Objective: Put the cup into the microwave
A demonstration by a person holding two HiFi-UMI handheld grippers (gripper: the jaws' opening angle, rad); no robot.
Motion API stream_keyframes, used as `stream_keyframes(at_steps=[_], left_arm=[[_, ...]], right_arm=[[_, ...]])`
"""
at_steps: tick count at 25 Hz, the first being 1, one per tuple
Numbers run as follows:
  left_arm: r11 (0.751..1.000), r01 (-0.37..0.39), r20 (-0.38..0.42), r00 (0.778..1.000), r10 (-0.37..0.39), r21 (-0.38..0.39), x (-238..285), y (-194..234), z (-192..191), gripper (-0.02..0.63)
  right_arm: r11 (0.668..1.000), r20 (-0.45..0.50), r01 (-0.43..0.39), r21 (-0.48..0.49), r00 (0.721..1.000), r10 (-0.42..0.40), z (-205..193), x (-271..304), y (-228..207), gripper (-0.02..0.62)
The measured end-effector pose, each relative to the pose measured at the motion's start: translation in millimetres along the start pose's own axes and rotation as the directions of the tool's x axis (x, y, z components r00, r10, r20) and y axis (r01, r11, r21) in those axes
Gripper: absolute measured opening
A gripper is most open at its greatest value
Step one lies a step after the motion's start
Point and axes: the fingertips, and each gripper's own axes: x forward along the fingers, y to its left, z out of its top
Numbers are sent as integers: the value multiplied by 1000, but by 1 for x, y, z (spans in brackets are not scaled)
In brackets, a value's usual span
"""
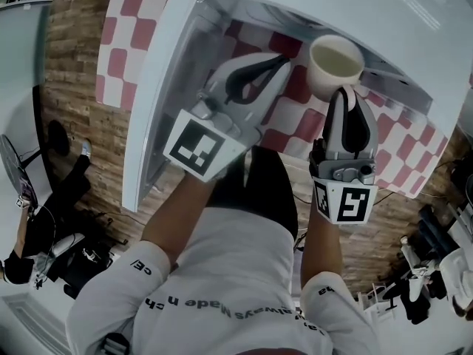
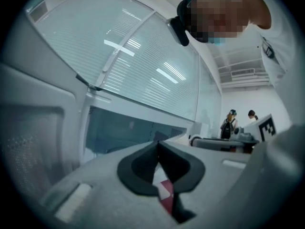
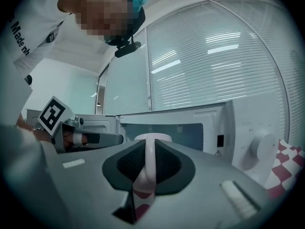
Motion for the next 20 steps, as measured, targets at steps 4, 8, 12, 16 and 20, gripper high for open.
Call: stream_keyframes(at_steps=[4, 8, 12, 16, 20], left_arm=[[1000, -6, 4, 1000, 6, 10, 9, 8, -8, 5], [1000, -22, 9, 1000, 22, 17, 16, 14, -13, 5], [999, -30, 16, 999, 30, 39, 26, 25, -13, 3], [998, -42, 14, 999, 42, 51, 37, 38, -16, 5], [997, -49, 11, 999, 49, 59, 48, 45, -18, 5]], right_arm=[[1000, 25, 12, 3, 1000, -12, -7, 17, -10, 37], [1000, 43, 7, 2, 999, -7, -11, 32, -19, 37], [1000, 67, -6, -13, 998, 7, -10, 50, -23, 37], [1000, 81, -9, -22, 997, 11, -15, 67, -27, 37], [999, 104, -12, -32, 994, 15, -16, 82, -33, 37]])
